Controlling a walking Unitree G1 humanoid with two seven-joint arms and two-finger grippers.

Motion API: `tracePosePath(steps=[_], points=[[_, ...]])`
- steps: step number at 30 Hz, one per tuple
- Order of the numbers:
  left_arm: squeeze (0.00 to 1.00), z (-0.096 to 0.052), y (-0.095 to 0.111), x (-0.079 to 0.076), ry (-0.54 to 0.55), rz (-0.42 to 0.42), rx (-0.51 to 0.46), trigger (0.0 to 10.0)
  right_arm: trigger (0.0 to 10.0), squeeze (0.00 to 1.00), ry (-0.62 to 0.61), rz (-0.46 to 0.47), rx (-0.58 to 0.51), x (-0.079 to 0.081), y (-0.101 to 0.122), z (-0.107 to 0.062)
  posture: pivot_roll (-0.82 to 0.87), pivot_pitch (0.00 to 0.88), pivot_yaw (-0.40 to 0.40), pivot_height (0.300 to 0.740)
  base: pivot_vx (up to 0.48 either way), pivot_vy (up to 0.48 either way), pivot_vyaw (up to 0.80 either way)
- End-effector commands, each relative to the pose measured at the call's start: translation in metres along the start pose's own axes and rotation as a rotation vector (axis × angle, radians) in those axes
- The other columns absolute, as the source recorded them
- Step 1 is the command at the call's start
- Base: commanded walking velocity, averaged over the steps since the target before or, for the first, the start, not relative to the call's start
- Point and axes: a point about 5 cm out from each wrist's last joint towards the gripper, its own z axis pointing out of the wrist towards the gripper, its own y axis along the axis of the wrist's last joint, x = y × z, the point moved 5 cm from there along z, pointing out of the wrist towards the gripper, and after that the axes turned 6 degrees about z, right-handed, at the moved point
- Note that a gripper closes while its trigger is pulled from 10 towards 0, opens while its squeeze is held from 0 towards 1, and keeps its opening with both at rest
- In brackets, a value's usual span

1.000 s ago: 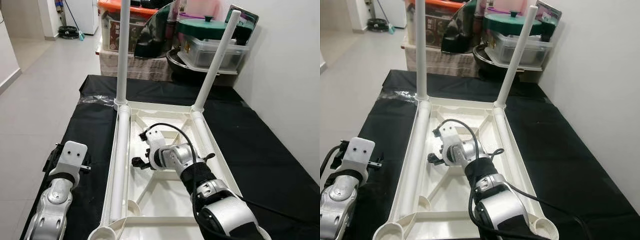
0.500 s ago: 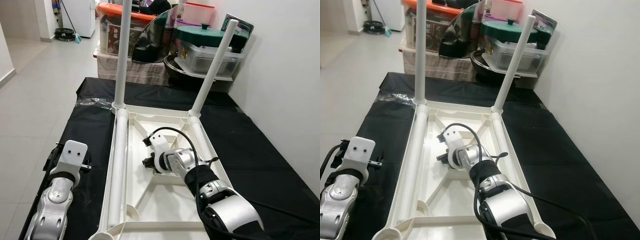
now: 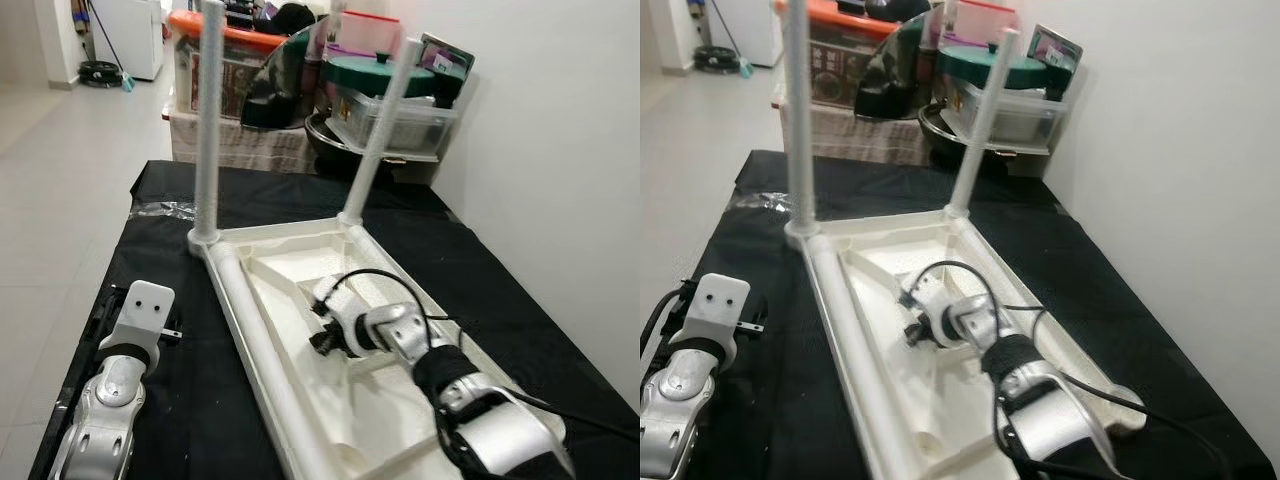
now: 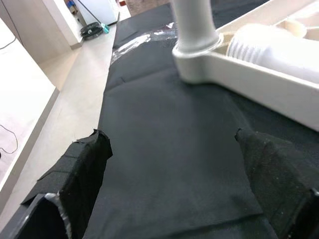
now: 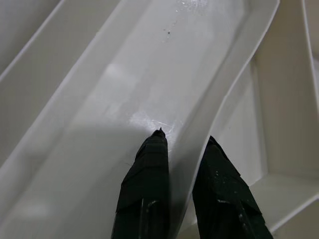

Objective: Building children table

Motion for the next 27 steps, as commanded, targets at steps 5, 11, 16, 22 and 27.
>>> tracePosePath(steps=[5,11,16,22,27], points=[[0.00,-0.003,-0.002,-0.008,-0.021,0.007,0.005,10.0,0.0,0.00,0.146,-0.279,-0.078,0.020,0.013,-0.004,0.07,0.000,-0.185,0.740,0.000,0.000,0.00],[0.00,-0.003,-0.001,-0.007,-0.032,0.013,0.004,10.0,0.0,0.00,0.201,-0.476,-0.137,0.035,0.017,-0.005,0.07,0.000,-0.174,0.740,0.000,0.000,0.00],[0.00,-0.004,-0.001,-0.010,-0.053,0.017,0.003,10.0,0.0,0.00,0.205,-0.520,-0.179,0.040,0.021,-0.004,0.08,0.000,-0.176,0.740,0.000,0.000,0.00],[0.00,-0.016,0.012,-0.038,-0.267,-0.063,-0.058,10.0,0.0,0.00,0.178,-0.624,-0.200,0.038,0.022,-0.004,0.09,0.000,-0.175,0.740,0.000,0.000,0.00],[0.00,-0.046,0.038,-0.069,-0.578,-0.091,-0.190,10.0,0.0,0.00,0.161,-0.662,-0.223,0.042,0.025,-0.001,0.09,0.000,-0.166,0.740,0.000,0.000,0.00]])
